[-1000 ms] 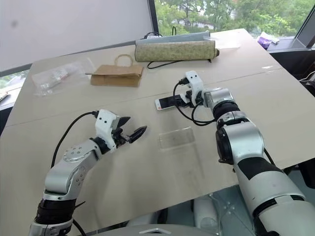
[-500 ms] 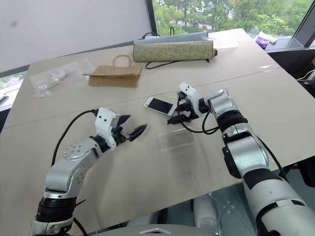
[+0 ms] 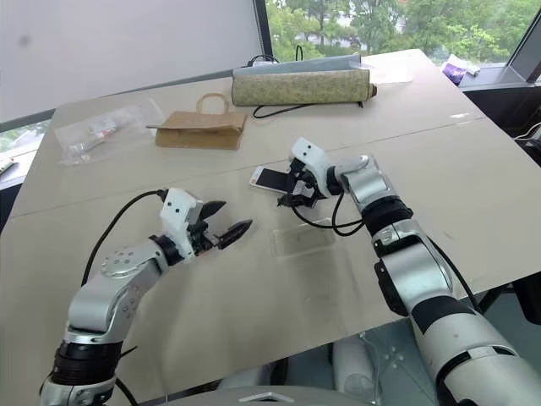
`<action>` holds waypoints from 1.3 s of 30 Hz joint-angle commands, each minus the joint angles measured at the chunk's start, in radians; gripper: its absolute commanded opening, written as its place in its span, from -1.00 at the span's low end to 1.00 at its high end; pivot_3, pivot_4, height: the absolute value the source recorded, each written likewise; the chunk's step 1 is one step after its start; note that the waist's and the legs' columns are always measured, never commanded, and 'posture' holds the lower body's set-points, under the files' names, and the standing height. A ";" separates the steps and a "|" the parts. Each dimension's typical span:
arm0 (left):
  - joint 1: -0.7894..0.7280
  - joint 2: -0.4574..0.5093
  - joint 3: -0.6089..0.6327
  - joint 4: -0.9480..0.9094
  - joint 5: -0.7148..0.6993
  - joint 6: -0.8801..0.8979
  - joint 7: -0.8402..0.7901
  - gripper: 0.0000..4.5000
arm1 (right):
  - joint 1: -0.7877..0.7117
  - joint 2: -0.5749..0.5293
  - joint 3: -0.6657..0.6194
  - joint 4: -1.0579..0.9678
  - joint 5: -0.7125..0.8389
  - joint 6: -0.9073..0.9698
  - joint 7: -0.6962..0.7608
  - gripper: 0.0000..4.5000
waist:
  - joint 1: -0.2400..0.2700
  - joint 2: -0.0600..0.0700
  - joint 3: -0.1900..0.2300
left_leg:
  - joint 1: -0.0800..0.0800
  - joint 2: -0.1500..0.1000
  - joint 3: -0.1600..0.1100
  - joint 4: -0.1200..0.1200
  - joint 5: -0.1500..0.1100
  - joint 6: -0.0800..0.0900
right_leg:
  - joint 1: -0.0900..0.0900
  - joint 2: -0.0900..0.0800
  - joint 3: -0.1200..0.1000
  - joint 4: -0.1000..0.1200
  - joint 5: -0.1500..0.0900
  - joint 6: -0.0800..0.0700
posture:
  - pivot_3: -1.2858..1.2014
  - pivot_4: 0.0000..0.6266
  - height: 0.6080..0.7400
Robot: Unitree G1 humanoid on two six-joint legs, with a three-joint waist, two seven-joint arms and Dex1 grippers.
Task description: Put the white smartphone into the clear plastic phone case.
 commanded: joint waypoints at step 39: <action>0.218 0.122 0.103 -0.218 -0.167 -0.071 -0.138 1.00 | -0.138 -0.060 -0.071 0.236 -0.006 -0.192 0.062 0.30 | 0.023 0.001 0.001 | -0.001 0.000 -0.001 -0.001 0.000 0.000 | 0.001 0.000 -0.001 -0.003 0.000 0.000 | 0.03 -0.52 1.00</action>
